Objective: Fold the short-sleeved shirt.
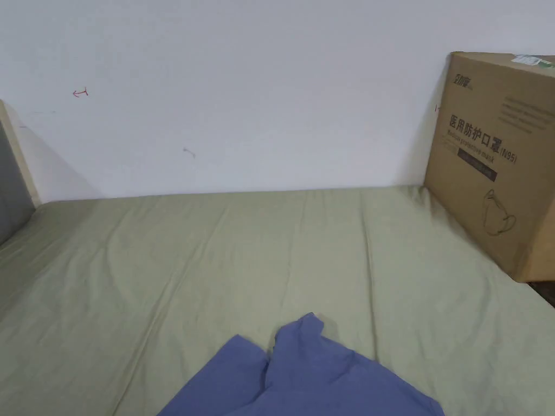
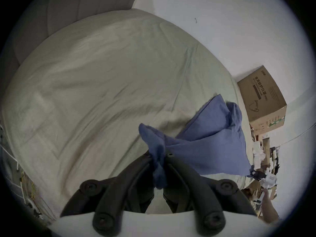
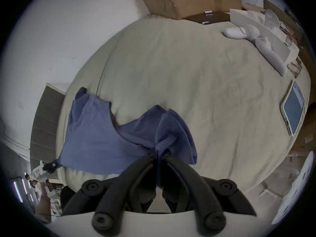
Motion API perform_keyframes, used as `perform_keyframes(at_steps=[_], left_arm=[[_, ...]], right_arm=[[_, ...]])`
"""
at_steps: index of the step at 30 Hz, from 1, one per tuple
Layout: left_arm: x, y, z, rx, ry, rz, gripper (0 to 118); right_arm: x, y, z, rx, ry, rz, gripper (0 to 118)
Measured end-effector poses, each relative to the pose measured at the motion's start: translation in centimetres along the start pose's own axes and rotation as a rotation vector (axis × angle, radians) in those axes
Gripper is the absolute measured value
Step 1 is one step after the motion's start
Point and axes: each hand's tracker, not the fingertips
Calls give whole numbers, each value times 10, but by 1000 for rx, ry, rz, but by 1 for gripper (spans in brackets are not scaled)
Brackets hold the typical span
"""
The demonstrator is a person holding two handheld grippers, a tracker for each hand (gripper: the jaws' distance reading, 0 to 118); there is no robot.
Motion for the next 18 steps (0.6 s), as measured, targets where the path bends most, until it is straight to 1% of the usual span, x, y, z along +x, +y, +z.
perform_keyframes(at_steps=[1,2,4,6,7,8,9,10,11,12,13,14,15,16,17,18], left_arm=[[-3,1,4,-4,-11,10,8],[-5,2,8,-3,-11,14,9],[-2,1,19,3,6,2,11],[-6,3,29,18,50,-41,12],[-10,4,35,37,100,-59,14],[-15,5,39,53,143,-67,19],[-20,6,46,72,176,-68,29],[-27,6,53,91,193,-59,49],[-31,5,61,107,192,-40,68],[-34,4,67,124,184,-16,91],[-37,2,72,139,174,3,112],[-37,-2,79,165,150,20,116],[-37,-3,85,191,134,21,115],[-39,-3,90,195,127,25,115],[-36,-6,95,214,125,26,115],[-33,-9,99,246,121,19,115]], right_arm=[[-22,-10,10,7,-10,17,1],[-26,-10,11,7,-30,50,1],[-34,-10,13,6,-55,89,2],[-49,-15,20,2,-77,105,2],[-53,-16,21,4,-90,114,2],[-57,-17,21,7,-103,127,2],[-62,-17,24,10,-119,140,4],[-67,-18,25,14,-161,153,19],[-73,-19,25,18,-269,172,52],[-77,-21,25,17,-355,185,91],[-74,-20,26,40,-402,183,112],[-77,-22,32,84,-413,170,113],[-80,-21,36,86,-397,155,113],[-84,-20,42,103,-363,129,113],[-73,-14,39,139,-323,99,113],[-80,-14,45,175,-291,91,113]])
